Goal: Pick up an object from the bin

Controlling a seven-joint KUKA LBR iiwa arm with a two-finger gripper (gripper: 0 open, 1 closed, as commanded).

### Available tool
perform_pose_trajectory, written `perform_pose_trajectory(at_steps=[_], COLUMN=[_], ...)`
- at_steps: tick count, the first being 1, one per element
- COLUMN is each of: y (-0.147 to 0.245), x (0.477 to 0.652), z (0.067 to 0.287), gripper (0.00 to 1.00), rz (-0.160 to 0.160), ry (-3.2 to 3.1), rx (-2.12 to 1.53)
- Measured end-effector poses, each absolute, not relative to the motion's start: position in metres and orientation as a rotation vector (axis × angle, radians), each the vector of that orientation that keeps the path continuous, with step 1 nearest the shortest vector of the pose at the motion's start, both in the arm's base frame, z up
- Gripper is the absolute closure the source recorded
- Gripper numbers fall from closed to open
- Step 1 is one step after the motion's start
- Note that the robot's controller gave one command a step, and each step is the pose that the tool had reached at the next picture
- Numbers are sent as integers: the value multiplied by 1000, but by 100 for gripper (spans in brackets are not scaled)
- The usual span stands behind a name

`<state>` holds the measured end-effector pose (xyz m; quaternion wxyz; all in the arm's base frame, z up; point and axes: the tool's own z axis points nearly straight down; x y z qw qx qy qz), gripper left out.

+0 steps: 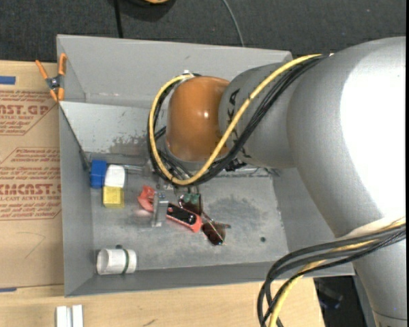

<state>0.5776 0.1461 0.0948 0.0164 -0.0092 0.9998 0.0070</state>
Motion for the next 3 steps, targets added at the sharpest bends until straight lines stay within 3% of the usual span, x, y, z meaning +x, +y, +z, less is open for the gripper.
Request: perform_pose_trajectory(at_steps=[1,2,3], y=[135,135,131], x=[584,584,581], z=[70,70,114], gripper=[100,100,100], rz=[25,25,24], ry=[3109,3110,3118], rx=[36,37,39])
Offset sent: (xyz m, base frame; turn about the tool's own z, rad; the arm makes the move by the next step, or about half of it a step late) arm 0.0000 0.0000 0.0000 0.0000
